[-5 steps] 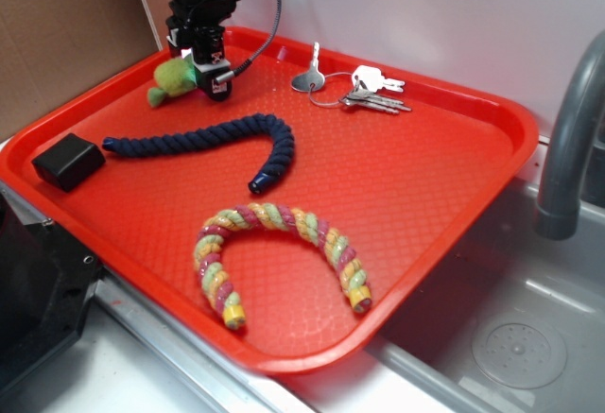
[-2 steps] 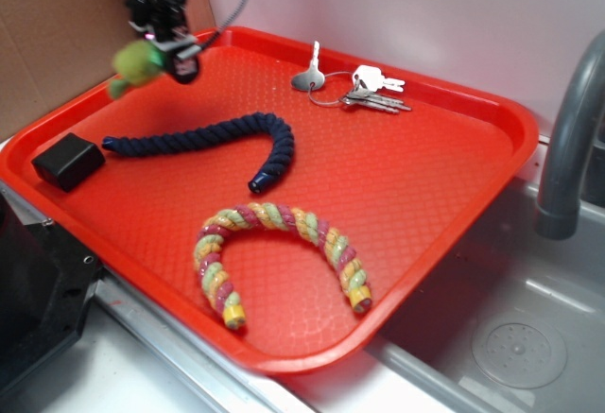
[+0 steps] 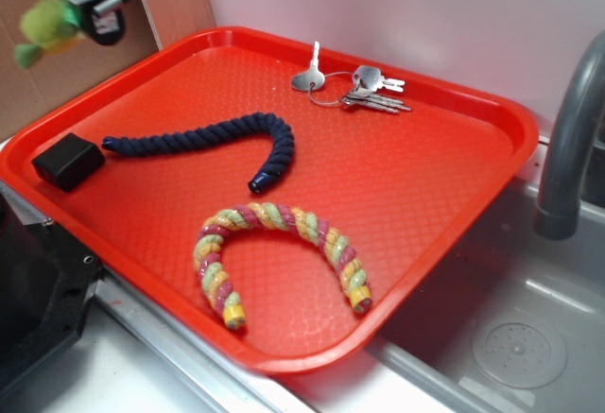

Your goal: Grab the green animal.

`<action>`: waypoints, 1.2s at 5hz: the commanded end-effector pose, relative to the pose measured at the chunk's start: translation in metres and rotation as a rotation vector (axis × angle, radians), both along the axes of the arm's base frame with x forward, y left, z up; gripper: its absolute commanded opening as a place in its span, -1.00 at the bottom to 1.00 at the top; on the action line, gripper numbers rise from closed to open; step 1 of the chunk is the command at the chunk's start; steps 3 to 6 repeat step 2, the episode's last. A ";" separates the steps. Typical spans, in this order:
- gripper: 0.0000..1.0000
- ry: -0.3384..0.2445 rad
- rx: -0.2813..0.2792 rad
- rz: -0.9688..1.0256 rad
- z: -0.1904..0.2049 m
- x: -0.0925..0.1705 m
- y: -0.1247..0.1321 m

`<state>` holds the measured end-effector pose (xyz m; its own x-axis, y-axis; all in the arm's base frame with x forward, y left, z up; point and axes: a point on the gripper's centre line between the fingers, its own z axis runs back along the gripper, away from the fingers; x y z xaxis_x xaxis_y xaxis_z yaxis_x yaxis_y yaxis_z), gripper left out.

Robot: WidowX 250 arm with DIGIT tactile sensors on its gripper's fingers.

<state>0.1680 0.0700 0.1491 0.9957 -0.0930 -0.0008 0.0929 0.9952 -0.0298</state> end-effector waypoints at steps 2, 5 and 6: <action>-1.00 -0.057 0.017 -0.004 0.013 -0.011 0.005; -1.00 -0.057 0.017 -0.004 0.013 -0.011 0.005; -1.00 -0.057 0.017 -0.004 0.013 -0.011 0.005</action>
